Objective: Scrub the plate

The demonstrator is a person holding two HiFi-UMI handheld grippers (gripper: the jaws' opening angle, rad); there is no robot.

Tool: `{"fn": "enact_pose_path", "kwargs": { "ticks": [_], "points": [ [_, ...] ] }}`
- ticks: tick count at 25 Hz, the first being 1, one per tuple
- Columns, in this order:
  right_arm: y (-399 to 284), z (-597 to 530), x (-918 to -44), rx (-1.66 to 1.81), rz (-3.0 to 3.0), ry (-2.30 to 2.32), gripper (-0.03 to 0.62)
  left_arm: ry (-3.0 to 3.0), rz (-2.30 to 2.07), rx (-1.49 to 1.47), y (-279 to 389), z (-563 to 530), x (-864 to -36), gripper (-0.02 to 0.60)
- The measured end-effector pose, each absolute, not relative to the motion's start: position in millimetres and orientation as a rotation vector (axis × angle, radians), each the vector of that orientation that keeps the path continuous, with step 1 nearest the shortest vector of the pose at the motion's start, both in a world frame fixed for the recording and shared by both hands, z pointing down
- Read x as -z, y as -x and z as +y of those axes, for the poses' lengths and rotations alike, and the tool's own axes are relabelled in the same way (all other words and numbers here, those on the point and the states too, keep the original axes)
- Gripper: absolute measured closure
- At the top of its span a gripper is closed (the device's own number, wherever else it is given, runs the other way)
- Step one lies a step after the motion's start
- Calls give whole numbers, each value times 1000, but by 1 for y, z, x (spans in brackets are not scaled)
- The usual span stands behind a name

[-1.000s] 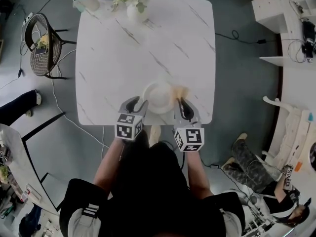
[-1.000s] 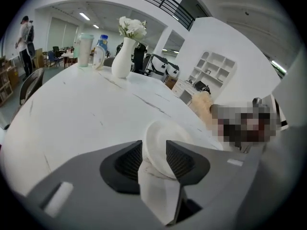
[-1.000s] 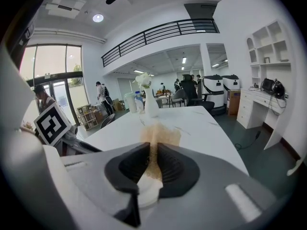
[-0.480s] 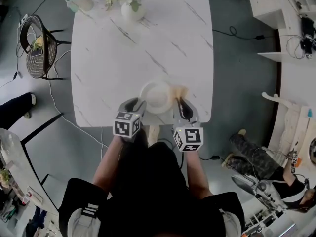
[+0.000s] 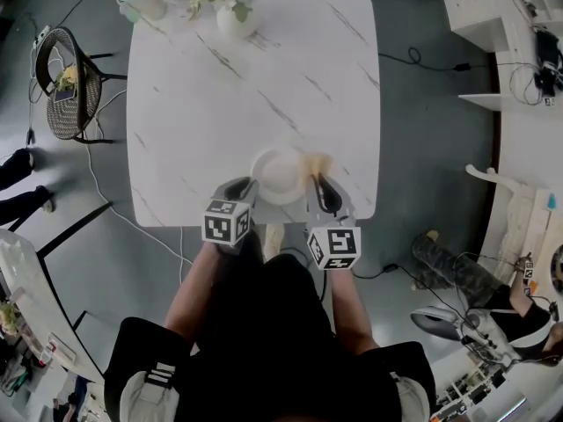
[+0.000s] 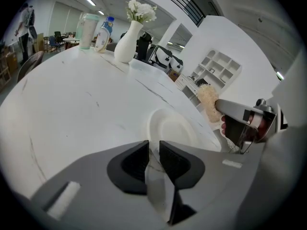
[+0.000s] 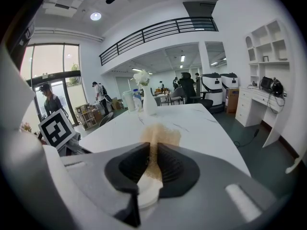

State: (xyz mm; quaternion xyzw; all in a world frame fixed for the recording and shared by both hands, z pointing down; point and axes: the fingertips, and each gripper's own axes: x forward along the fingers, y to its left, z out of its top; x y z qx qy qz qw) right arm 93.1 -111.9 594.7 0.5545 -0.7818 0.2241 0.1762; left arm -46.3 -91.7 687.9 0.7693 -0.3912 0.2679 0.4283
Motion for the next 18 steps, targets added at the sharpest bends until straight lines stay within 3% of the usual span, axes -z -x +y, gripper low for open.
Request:
{"fn": "enact_pose_path", "kwargs": {
  "ticks": [9, 18],
  "points": [
    [-47, -115, -567, -588, -2347, -1471, 542, -1931, -1005, -630, 46, -92, -683, 528],
    [8, -107, -614, -635, -2335, -1232, 542, -1915, -1016, -618, 45, -90, -683, 529]
  ]
}}
